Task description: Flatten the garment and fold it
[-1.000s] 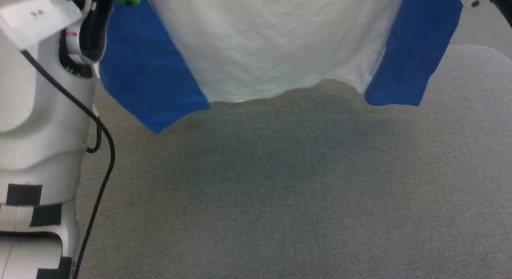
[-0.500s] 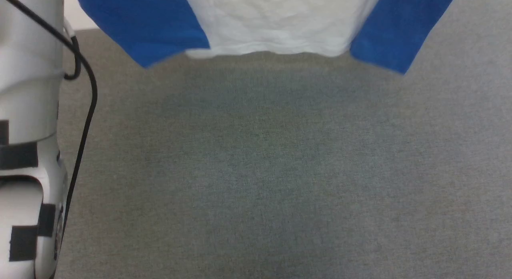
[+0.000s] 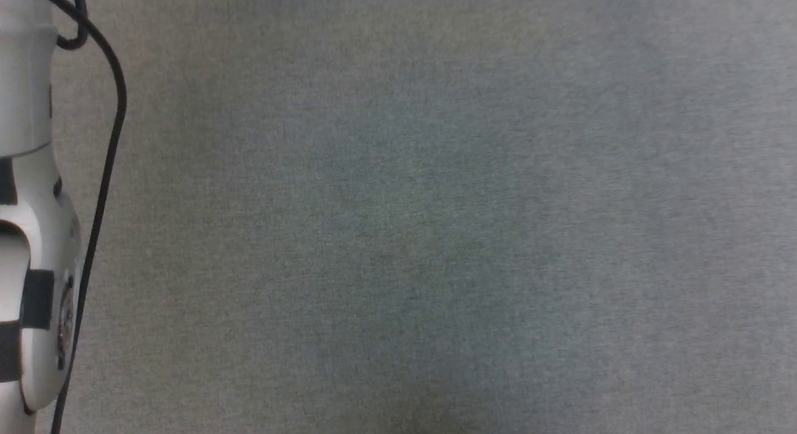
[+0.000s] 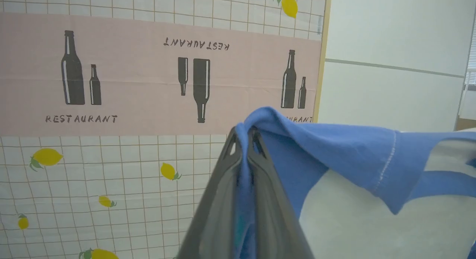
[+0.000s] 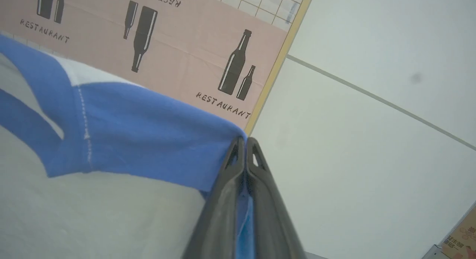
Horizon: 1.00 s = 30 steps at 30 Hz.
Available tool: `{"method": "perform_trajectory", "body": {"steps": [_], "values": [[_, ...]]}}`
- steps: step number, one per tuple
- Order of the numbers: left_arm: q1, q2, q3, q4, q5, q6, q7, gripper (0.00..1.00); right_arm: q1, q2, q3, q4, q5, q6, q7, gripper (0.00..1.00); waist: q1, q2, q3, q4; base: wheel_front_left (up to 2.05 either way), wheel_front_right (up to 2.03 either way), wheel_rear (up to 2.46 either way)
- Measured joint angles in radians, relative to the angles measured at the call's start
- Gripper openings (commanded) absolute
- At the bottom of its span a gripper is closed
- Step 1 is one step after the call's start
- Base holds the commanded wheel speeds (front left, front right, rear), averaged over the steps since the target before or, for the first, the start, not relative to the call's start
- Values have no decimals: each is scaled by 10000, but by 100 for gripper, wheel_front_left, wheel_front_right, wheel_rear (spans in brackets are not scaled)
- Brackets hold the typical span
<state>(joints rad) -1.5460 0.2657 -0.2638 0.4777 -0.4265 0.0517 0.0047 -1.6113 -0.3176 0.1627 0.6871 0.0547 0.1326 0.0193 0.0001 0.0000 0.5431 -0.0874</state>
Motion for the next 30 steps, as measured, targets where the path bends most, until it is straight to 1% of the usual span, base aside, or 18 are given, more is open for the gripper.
{"method": "perform_trajectory", "body": {"steps": [5, 9, 12, 15, 19, 22, 25, 27, 30], "values": [[-36, 2, -69, 236, 59, -242, -433, 0, -51, -113, 86, 293, -10, 0, -416, 0, 0, 1, 587, 145, 0, 0, 0], [22, 77, -127, 247, 23, -537, -627, 0, 35, -286, 336, 314, 228, 0, -650, 0, 1, 0, 1007, 253, 0, 0, 0], [244, 205, -130, 98, -88, -779, -683, 0, 393, -474, 681, 142, 631, 0, -734, 0, 2, 0, 1185, 363, 0, 0, 0], [663, 378, -180, -157, -359, -1009, -568, 0, 900, -621, 1049, -297, 1256, 0, -708, 0, 1, 0, 1139, 450, 0, 0, 0], [1533, 746, -240, -886, -552, -1225, -314, 0, 1770, -1085, 1590, -1425, 2157, 0, -399, 0, 1, 0, 875, 485, 0, 0, 0], [2252, 963, -205, -1762, -723, -1271, -128, 0, 2529, -1620, 1687, -2558, 2800, 0, -38, 0, 1, 0, 652, 511, 0, 0, 0], [3141, 1095, -169, -2819, -1053, -1258, 35, 0, 3424, -2182, 1390, -3728, 3302, 0, 320, 0, 1, 0, 425, 562, 0, 0, 0], [3933, 1120, -182, -3599, -1191, -1179, 161, 0, 4199, -2504, 1005, -4518, 3547, 0, 593, 0, 0, 0, 250, 601, 0, 0, 0], [5183, 1127, -219, -4566, -1335, -984, 217, 0, 5487, -2709, 274, -5428, 3777, 0, 863, 0, 0, 0, -28, 649, 0, 0, 0]]}}
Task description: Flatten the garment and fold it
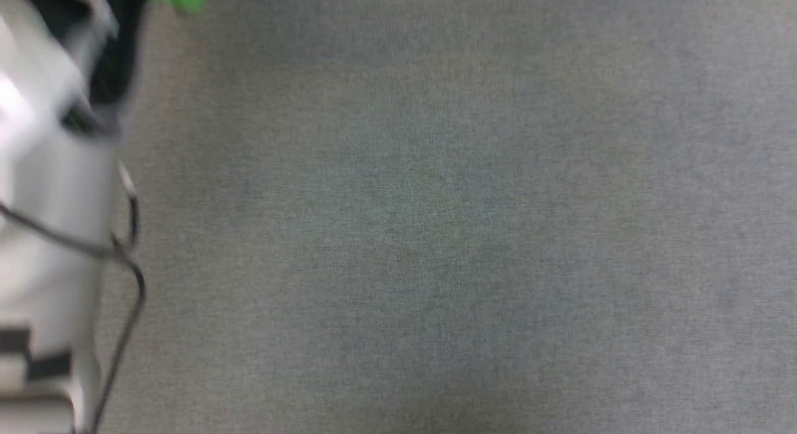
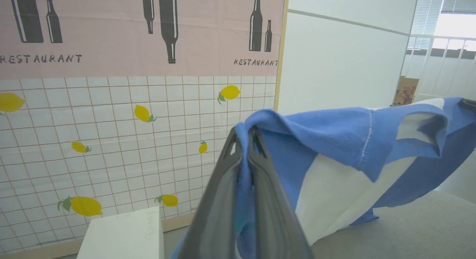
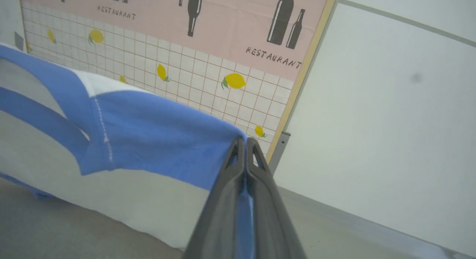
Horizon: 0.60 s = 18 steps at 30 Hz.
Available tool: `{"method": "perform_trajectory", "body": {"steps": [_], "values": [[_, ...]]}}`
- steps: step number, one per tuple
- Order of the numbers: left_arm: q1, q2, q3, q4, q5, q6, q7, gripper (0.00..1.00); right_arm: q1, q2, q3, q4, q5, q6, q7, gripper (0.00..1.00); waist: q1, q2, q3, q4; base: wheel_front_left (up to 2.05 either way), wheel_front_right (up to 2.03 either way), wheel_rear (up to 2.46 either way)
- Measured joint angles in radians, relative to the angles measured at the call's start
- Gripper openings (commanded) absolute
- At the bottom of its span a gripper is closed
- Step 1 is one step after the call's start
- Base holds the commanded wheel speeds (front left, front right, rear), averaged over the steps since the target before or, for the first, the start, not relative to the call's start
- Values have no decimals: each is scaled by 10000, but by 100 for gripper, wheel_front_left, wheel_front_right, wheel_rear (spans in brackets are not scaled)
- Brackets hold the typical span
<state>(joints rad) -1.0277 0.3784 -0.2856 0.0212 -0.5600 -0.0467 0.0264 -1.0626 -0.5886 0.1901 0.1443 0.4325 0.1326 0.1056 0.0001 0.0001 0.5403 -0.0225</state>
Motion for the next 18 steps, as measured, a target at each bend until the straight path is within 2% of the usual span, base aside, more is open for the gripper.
{"method": "perform_trajectory", "body": {"steps": [5, 11, 18], "values": [[2181, 343, -40, -1361, -173, 330, 82, 0, 2460, 228, -1062, -1427, 171, 2, 502, 0, -1, 0, -578, 28, 0, 0, 0], [4808, 765, -265, -2673, -119, 876, 224, 0, 5428, 976, -2004, -3026, 196, 2, 1126, 0, -1, 0, -1381, 11, 0, 0, 0], [7073, 911, -529, -3469, -132, 1312, 247, 0, 7836, 1847, -2765, -4280, 169, 2, 1636, 0, -1, 0, -2257, -40, 0, 0, 0]]}}
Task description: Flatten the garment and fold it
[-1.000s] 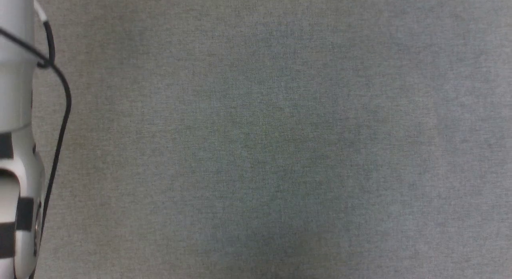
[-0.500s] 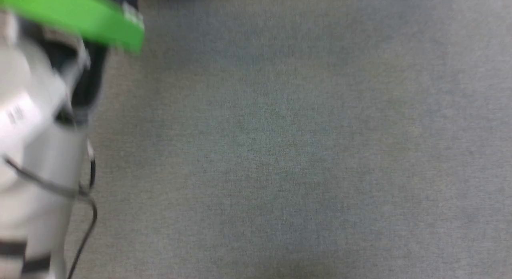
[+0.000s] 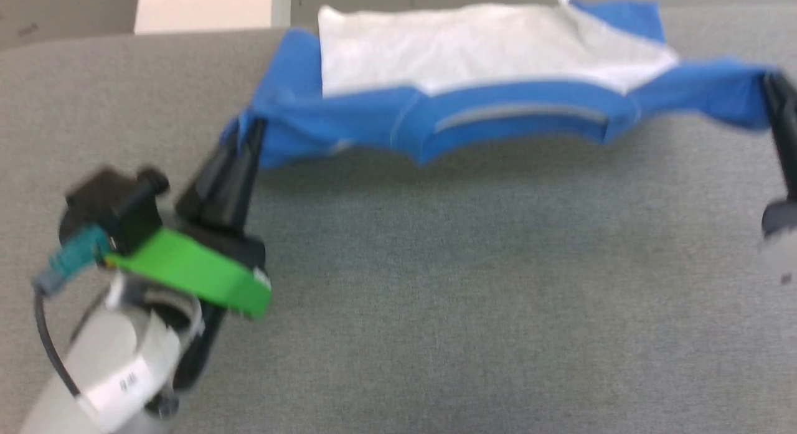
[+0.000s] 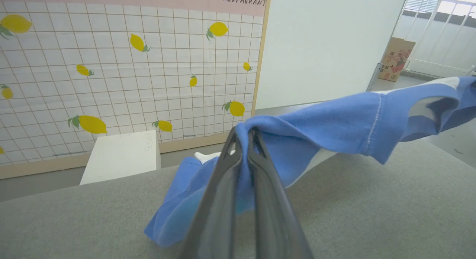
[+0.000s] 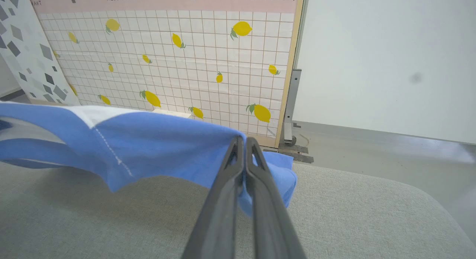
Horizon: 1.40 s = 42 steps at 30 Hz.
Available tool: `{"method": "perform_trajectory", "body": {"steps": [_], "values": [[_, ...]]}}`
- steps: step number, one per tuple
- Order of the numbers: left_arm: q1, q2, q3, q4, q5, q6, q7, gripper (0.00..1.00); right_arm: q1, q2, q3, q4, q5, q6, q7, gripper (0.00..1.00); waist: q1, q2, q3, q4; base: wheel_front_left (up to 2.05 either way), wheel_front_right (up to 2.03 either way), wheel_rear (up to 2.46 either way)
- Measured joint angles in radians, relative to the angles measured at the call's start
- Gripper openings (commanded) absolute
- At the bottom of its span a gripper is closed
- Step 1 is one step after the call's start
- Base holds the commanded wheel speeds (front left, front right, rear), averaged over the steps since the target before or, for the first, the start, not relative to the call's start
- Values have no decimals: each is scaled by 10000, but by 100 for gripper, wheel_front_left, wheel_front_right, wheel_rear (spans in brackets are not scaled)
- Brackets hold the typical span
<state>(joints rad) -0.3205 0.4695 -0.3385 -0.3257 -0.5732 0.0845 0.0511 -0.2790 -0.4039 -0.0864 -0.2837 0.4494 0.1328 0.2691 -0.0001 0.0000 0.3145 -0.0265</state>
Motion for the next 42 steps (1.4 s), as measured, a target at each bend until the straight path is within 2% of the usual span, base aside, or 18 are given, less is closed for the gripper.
{"method": "perform_trajectory", "body": {"steps": [11, 21, 29, 31, 34, 42], "values": [[2449, 479, -280, -700, -90, 407, 282, 0, 2417, 702, -633, -938, 194, 2, 842, 0, 0, 0, -989, -152, 0, 0, 0], [4244, 940, -591, -1262, -303, 813, 1011, 0, 4249, 811, -915, -1622, 688, 4, 1988, 0, 0, 0, -1766, -231, 0, 0, 0], [5502, 953, -865, -1298, -679, 1028, 1087, 0, 5626, 811, -940, -1875, 1118, 2, 3005, 0, 0, 0, -2156, -331, 0, 0, 0], [5564, 943, -976, -1114, -669, 1028, 1039, 0, 5846, 817, -905, -1810, 1124, 2, 3043, 4, 0, 0, -2133, -318, 0, 0, 0], [5544, 702, -1225, -593, -669, 995, 884, 0, 5915, 848, -625, -1436, 1087, 0, 3026, 1, 0, 0, -2015, -299, 0, 0, 0], [4915, -15, -1893, 1766, -955, 278, 1068, 0, 5528, 535, 836, 481, 876, -8, 2667, 0, 0, 0, -1668, -322, 0, 0, 0]]}}
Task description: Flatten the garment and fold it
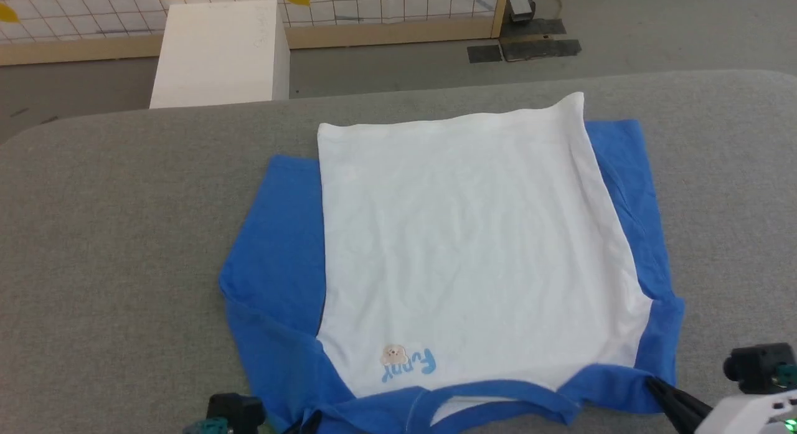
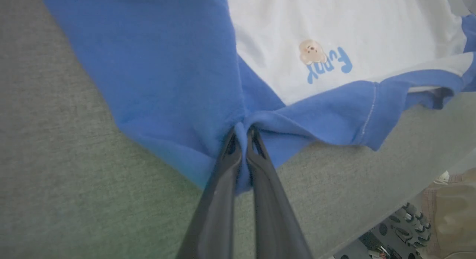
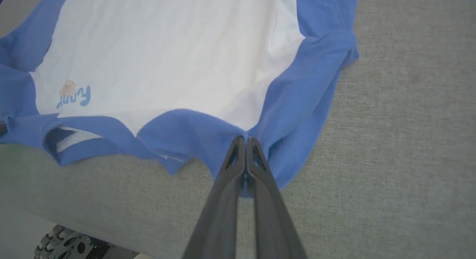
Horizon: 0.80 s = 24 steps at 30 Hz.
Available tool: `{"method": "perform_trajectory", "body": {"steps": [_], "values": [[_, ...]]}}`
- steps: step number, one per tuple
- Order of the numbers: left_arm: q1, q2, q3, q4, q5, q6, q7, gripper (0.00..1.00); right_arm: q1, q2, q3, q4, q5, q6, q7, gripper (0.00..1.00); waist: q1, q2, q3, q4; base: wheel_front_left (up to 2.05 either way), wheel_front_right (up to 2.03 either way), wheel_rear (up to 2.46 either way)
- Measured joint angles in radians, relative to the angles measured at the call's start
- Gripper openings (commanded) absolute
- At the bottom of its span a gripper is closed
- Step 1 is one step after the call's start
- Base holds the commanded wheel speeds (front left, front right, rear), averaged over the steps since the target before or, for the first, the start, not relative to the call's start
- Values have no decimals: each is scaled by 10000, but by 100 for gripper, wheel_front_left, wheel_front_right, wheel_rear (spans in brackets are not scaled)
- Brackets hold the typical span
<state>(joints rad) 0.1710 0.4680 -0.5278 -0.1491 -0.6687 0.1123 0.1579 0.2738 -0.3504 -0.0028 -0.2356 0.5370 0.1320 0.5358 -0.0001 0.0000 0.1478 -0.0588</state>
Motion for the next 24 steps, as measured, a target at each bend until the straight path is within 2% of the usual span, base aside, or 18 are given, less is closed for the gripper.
{"method": "perform_trajectory", "body": {"steps": [5, 10, 11, 12, 13, 14, 17, 20, 24], "values": [[-635, -186, -203, 1204, -228, -477, 272, 0, -784, -173, 859, 1467, -23, 0, -451, 0, 0, 0, 44, -84, 0, 0, 0], [-936, -318, -267, 1685, -414, -612, 389, 0, -1206, -203, 1296, 2422, 13, 0, -980, 2, 0, 0, -15, -116, 0, 0, 0], [-950, -328, -251, 1724, -466, -612, 430, 0, -1243, -196, 1340, 2554, 46, 0, -1064, 16, 0, 0, -30, -119, 0, 0, 0], [-951, -328, -245, 1728, -470, -612, 430, 4, -1269, -201, 1373, 2650, 71, 0, -1124, 49, 0, 0, -48, -122, 0, 0, 0], [-946, -336, -228, 1716, -489, -591, 430, 74, -1281, -207, 1371, 2694, 84, 2, -1156, 89, 0, 0, -64, -123, 0, 0, 0], [-927, -355, -196, 1682, -554, -558, 431, 100, -1282, -209, 1325, 2719, 119, 0, -1200, 100, 0, 0, -87, -118, 0, 0, 0], [-787, -353, -33, 1337, -692, -349, 462, 100, -1248, -305, 1135, 2497, 268, 0, -1183, 100, 0, 0, -151, -78, 0, 0, 0], [-366, -311, 268, 564, -1126, -40, 533, 100, -1003, -424, 702, 1708, 594, 0, -947, 100, 0, 0, -223, -40, 0, 0, 0], [216, -309, 1129, -813, -1319, 660, -81, 100, -653, -15, -740, 403, 619, 0, -1254, 100, 0, 0, -352, 6, 0, 0, 0]]}}
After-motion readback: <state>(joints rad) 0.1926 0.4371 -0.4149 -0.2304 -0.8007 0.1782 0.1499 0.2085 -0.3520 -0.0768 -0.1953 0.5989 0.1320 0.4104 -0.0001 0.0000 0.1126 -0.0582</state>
